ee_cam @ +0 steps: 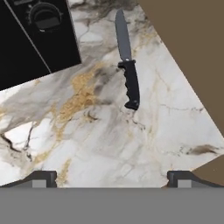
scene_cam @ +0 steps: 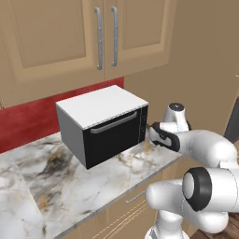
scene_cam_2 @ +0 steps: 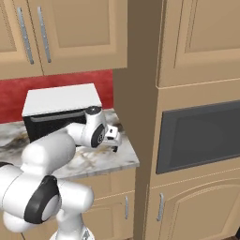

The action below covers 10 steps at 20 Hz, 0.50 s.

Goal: Retrieve the butter from the fridge and place it on a plate on the dining table. Then retrieve the butter knife by the fridge and place it near the plate.

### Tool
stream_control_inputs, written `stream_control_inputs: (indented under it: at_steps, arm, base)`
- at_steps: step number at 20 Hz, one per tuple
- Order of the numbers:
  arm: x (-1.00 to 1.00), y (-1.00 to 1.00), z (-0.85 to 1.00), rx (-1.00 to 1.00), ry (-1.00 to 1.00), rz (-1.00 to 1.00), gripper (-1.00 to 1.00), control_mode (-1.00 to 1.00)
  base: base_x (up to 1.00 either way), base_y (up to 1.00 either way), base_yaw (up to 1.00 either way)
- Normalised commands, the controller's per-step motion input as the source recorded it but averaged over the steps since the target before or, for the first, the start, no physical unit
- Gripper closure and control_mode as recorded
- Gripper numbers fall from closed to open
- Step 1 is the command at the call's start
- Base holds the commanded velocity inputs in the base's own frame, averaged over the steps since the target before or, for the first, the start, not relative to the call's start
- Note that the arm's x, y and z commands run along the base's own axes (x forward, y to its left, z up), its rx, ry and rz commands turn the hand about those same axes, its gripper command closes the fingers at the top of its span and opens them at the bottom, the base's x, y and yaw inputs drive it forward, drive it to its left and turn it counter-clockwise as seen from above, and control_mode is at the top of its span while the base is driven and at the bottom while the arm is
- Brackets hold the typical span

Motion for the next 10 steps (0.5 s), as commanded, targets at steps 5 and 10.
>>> stream_control_inputs:
  at_steps: [5, 10]
  arm:
    - [0.35, -0.07, -0.13, 0.0, 0.0, 0.0, -1.0, -1.0]
    - [0.31, -0.19, -0.29, 0.0, 0.0, 0.0, -1.0, -1.0]
  base:
    - [0.0, 0.0, 0.0]
    - [0.0, 0.0, 0.0]
